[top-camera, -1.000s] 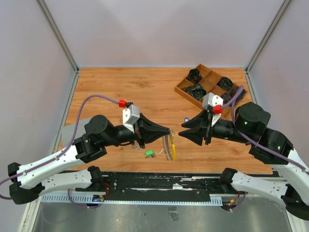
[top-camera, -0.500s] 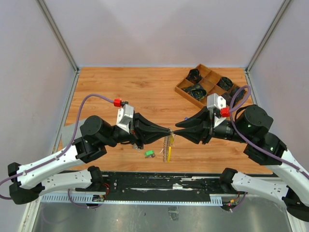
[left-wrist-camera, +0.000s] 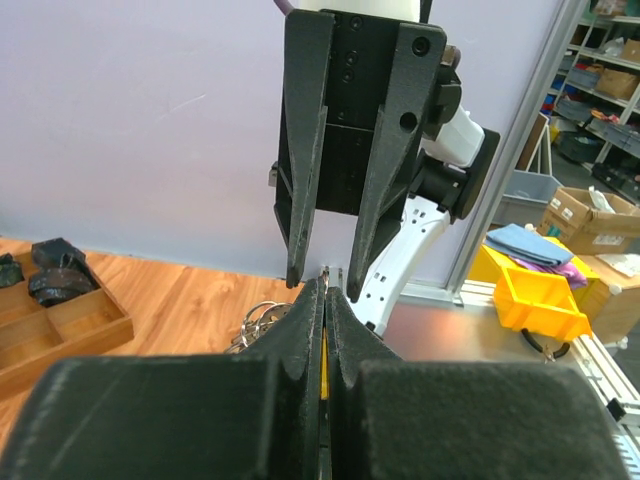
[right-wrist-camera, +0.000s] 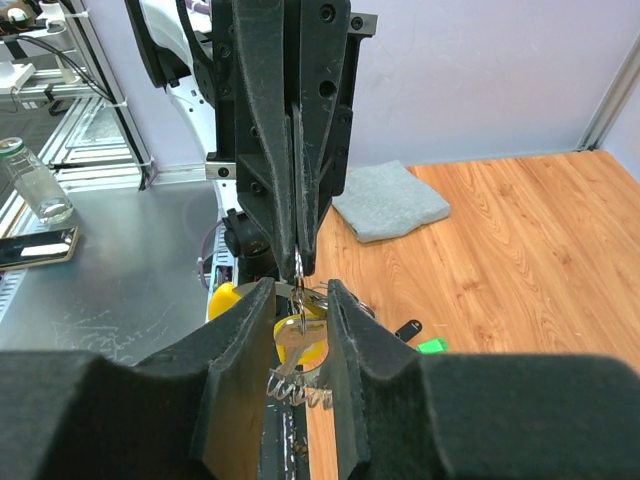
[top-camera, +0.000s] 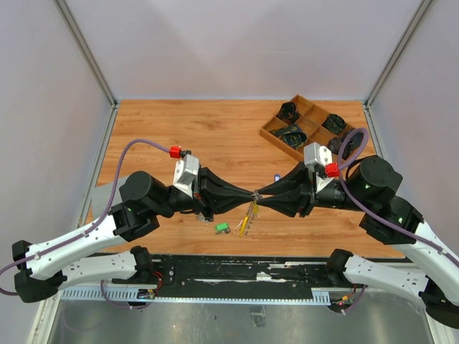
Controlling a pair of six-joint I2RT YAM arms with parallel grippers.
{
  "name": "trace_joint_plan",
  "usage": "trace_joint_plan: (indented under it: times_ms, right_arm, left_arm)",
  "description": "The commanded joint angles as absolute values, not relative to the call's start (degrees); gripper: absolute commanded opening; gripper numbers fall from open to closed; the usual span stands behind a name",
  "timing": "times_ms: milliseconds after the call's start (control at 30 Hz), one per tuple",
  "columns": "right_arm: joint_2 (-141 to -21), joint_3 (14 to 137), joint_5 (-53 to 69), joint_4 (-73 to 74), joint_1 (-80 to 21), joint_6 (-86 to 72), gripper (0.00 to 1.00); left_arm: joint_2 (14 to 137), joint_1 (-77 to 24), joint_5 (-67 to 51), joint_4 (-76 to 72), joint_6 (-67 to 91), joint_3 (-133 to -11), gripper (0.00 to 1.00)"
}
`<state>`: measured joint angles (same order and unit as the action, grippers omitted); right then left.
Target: Put the keys on the keyring
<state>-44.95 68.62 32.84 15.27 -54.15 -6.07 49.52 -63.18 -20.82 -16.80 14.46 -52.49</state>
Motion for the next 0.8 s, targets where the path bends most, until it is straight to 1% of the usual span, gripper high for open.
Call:
trace_joint_plan:
  times_ms: [0, 133, 300, 433, 533, 633, 700, 767]
  right_arm:
    - [-45.0, 67.9, 34.6, 13.6, -54.8, -6.0, 0.27]
    - [-45.4, 67.9, 35.0, 13.6, -54.8, -6.1, 0.23]
    - [-45.8, 67.9, 35.6, 13.6, -54.8, -6.4, 0.14]
    - [-45.7, 68.0, 35.7, 13.9, -54.8, -6.3, 0.01]
    - [-45.9, 69.4, 35.5, 16.2, -54.8, -5.0, 0.01]
    - [-47.2, 73.3, 34.7, 22.7, -54.8, -2.4, 0.01]
    - [-49.1, 77.8, 34.3, 29.2, -54.8, -0.2, 0.01]
    - [-51.5, 81.8, 33.9, 36.4, -54.8, 2.2, 0.01]
  left_arm:
    - [49.3, -63.5, -21.3, -20.3, 14.7, -53.0, 0.01]
    - [49.2, -63.5, -21.0, -20.3, 14.6, -52.9, 0.00]
    - [49.2, -63.5, -20.9, -20.4, 14.6, -52.9, 0.01]
    - [49.1, -63.5, -20.6, -20.3, 14.4, -52.7, 0.01]
    - [48.9, -63.5, -20.2, -19.7, 14.2, -52.6, 0.01]
    - [48.9, -63.5, -20.1, -18.1, 13.4, -53.0, 0.10]
    - [48.9, -63.5, -19.7, -16.3, 12.6, -53.6, 0.17]
    - [49.0, -63.5, -19.6, -14.3, 11.7, -54.3, 0.22]
